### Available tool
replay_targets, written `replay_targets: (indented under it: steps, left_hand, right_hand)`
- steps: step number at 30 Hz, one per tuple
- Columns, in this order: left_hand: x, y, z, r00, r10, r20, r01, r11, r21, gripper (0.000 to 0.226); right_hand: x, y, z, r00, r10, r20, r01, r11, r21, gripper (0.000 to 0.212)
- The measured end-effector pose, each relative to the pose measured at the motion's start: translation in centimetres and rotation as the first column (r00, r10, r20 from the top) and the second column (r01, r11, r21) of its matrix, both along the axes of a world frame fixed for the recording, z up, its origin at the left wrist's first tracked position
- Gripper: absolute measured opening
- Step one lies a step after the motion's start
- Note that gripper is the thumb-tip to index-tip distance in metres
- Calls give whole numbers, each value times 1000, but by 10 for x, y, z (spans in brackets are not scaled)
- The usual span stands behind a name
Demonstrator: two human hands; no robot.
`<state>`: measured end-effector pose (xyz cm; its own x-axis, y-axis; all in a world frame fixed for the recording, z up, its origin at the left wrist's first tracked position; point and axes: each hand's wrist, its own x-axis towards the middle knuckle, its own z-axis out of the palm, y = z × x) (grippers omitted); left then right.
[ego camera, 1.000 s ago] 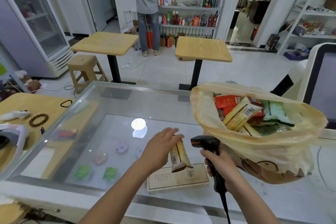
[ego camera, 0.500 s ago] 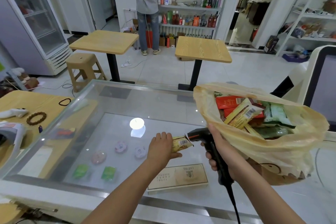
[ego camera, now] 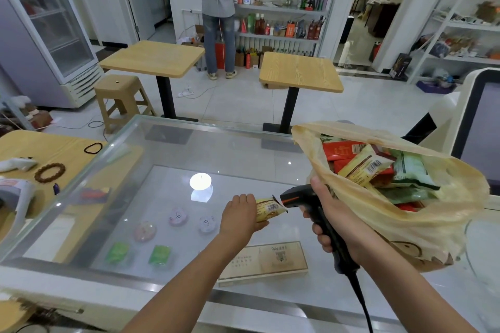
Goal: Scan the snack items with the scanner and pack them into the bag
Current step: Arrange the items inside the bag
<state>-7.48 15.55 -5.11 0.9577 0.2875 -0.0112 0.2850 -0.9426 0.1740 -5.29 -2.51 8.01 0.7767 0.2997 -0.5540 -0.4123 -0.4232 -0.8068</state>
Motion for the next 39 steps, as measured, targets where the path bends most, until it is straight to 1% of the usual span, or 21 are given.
replay_targets:
  steps: [12,27,39]
  left_hand:
    - [-2,0,0,1000,-12,14,12,1000,-20,58]
    - [-4,-1,-6,998,-64,4,63,989,131,57]
    - [-6,-2,-9,997,-79,15,76,989,130,59]
  right_hand:
    - [-4,-2,5,1000,-1,0,1,1000,-8,66]
    - [-11,-6,4,1000,-24,-2,24,999,-44,65]
    - [-14,-8,3,1000,-22,-4,22,998,-57,62]
